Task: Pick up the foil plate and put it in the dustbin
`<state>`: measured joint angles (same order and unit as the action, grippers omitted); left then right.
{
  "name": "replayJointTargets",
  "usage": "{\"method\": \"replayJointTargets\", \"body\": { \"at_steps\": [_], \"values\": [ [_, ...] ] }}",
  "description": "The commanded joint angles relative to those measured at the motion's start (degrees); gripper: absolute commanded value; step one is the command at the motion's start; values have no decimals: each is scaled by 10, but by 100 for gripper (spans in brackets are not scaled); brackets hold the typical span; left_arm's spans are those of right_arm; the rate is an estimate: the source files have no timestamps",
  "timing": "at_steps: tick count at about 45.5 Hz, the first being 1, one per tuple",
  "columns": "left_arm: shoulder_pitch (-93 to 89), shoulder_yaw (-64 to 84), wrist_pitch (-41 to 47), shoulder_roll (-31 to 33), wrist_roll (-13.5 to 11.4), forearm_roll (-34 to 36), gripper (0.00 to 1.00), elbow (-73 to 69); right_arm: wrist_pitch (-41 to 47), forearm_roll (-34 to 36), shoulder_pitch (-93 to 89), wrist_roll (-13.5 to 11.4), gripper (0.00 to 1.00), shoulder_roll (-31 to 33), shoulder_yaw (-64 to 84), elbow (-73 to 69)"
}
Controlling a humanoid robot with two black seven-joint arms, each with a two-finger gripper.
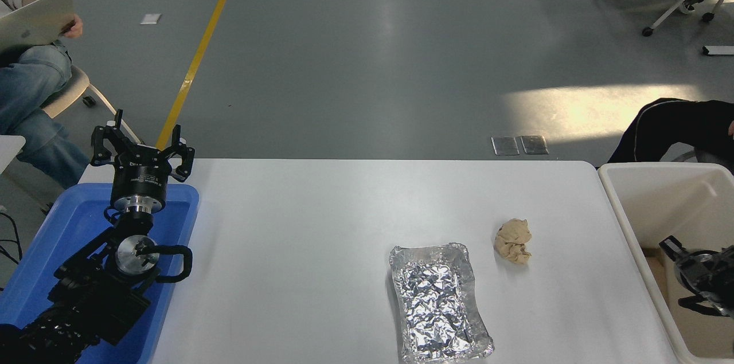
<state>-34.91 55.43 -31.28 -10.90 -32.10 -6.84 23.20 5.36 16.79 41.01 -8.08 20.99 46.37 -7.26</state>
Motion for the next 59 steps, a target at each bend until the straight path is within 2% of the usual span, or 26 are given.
{"method": "replayJointTargets", "body": {
  "at_steps": [1,8,12,17,23,31,40,52,59],
  "values": [
    [0,-1,0,0,0,1,99,0,9,0,100,3,26,89,-4,-163],
    [0,-1,0,0,0,1,99,0,8,-19,212,2,29,178,0,-315],
    [0,-1,0,0,0,1,99,0,12,-79,269,3,46,215,2,-383],
    [0,-1,0,0,0,1,99,0,17,-164,348,3,61,267,5,-484],
    [0,-1,-1,0,1,2,99,0,19,-233,451,3,73,285,44,-589],
    [1,-1,-2,0,1,2,99,0,18,-231,604,3,73,219,196,-668],
    [1,-1,-2,0,1,2,99,0,24,-216,728,3,74,139,274,-746],
    [1,-1,-2,0,1,1,99,0,99,-174,884,3,81,34,302,-843],
    [1,-1,-2,0,0,0,99,0,161,-148,944,3,84,8,297,-861]
  ]
}}
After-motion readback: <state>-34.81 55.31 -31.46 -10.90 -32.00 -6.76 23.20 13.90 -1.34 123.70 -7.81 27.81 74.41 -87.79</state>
